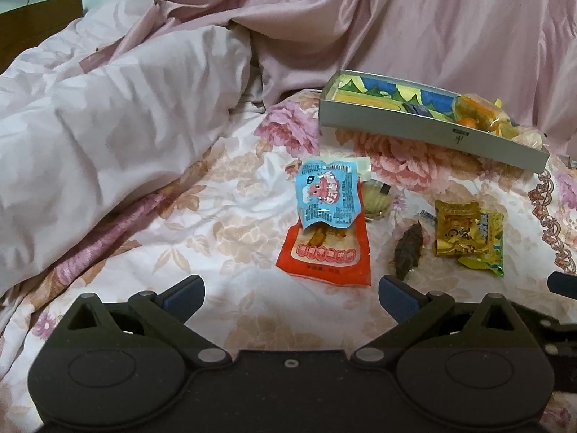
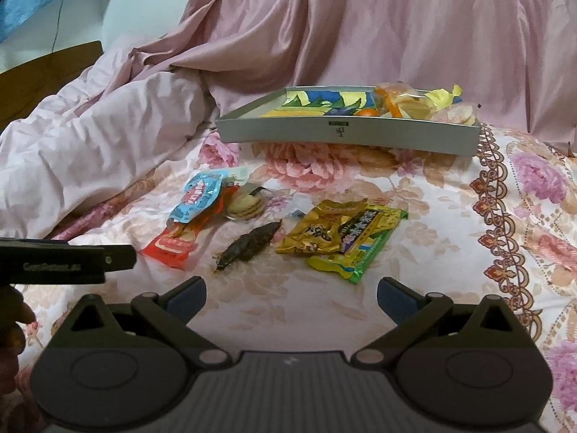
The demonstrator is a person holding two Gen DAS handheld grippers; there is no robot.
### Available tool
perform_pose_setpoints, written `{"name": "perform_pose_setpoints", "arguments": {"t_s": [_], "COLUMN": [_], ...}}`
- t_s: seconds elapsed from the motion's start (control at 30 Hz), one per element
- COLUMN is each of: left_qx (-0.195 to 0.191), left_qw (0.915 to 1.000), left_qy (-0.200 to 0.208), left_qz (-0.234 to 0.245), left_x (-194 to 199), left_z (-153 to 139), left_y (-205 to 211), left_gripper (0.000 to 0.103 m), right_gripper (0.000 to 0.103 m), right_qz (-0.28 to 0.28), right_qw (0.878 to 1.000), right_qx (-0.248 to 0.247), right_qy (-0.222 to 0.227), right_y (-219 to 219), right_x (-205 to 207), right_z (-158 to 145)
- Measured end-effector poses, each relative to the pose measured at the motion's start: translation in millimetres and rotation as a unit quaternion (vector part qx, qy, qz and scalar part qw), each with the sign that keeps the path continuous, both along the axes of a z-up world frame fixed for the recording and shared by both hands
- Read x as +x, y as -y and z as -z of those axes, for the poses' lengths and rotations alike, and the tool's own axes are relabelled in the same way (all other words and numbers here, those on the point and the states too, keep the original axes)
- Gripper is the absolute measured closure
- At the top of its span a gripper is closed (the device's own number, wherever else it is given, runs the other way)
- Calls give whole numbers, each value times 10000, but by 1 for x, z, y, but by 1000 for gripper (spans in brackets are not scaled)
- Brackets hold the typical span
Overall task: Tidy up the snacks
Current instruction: 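Withdraw both tools from the tray back over the remaining snacks, then grasp the blue cartoon packet with the left gripper while the right approaches the dark dried snack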
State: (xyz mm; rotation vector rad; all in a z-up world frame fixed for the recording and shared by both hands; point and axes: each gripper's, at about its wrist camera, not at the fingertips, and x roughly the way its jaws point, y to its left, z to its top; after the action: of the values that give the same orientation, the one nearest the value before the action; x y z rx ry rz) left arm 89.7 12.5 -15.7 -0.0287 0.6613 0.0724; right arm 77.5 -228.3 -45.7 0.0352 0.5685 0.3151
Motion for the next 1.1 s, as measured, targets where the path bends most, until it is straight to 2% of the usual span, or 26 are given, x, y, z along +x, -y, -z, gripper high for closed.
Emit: {"name": "perform_pose_setpoints", "arguments": {"t_s": [0.5,0.7,0.97,1.1], "left_qx": [-166,-56,-36,-208], "left_qw": [9995,9986,9973,9970], "left_qy": [-1,68,41,51], "left_qz": [281,526,737,739], "left_x": [48,69,100,114], "left_z": [2,4,12,15], "left_y": [-18,-17,-9,-12], "left_gripper": [1,1,1,1], "right_gripper": [0,0,0,0], "right_qz": [-472,-750,-676,-657], "right_qw": [9987,9961,9953,9941], "right_qx": [-194,-282,-173,-33], "right_qy": [-55,-361,-666,-860], "right_y": [-19,-37,-43,-43], "right_x": [19,39,60,68], "right_z": [-1,3,16,22]}}
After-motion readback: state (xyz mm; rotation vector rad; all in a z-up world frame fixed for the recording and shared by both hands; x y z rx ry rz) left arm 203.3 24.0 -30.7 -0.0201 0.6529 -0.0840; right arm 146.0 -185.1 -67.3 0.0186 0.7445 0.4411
